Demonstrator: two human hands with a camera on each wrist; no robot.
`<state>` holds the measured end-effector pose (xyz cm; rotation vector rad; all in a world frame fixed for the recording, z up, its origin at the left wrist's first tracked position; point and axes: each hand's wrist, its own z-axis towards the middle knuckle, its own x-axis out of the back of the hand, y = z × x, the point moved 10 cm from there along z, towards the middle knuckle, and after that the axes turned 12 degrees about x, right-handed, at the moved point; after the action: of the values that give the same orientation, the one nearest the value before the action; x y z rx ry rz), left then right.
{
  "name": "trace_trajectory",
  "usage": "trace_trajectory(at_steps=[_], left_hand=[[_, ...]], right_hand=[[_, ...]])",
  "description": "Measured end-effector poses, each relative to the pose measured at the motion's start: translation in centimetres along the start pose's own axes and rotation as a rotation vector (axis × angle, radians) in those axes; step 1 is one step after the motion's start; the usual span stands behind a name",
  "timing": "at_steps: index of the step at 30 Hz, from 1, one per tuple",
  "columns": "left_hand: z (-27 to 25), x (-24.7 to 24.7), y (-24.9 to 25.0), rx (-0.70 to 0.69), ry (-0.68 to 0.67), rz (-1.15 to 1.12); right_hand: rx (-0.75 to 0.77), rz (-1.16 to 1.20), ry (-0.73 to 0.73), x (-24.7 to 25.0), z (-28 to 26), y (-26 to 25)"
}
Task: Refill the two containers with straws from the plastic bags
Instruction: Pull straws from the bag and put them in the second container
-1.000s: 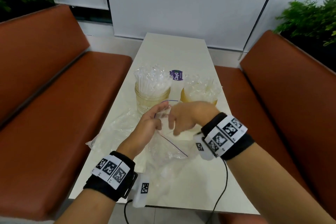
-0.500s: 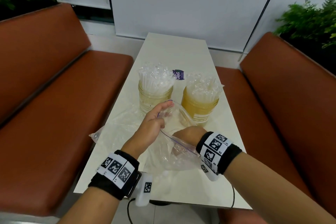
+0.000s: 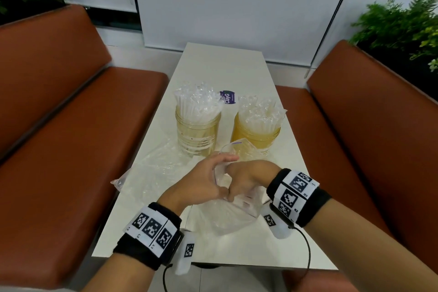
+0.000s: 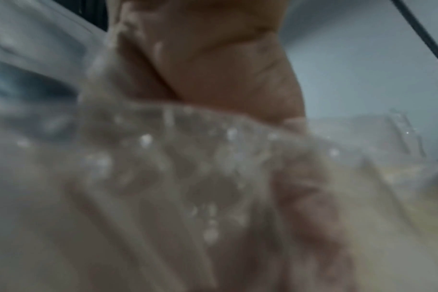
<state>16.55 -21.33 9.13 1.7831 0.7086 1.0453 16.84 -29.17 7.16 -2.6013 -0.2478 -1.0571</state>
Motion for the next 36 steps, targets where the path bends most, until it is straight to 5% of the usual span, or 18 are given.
trace_trajectory(at_steps=[3, 6, 14, 21, 27, 32, 36], left_hand=[[0.4, -1.1, -1.0, 0.01, -0.058, 0.197], [1.2, -1.2, -1.6, -0.005, 0.038, 0.324], [1.7, -1.6, -1.4, -0.041, 0.134, 0.413], [1.8, -1.3, -2.2, -0.142, 0.258, 0.386], [2.6, -1.1, -3.2, -0.037, 0.283, 0.248], [2.9, 1.0, -2.9, 0.008, 0.312, 0.026], [3.0, 1.5, -1.8, -0.018, 0.295, -0.055]], right_hand=[[0.005, 0.063, 0.002, 0.3, -0.5, 0.1], [0.021, 0.1, 0.013, 0.8, -1.0, 0.2], [0.079, 0.396, 0.17, 1.8, -2.2, 0.8], [0.159, 0.727, 0.152, 1.4, -2.9, 1.1], [0.228, 0.64, 0.268, 2.9, -2.7, 1.4], [0.431, 0.583, 0.339, 4.0, -2.9, -0.6], [0.502, 0.36, 0.686, 6.1, -2.0, -1.4]])
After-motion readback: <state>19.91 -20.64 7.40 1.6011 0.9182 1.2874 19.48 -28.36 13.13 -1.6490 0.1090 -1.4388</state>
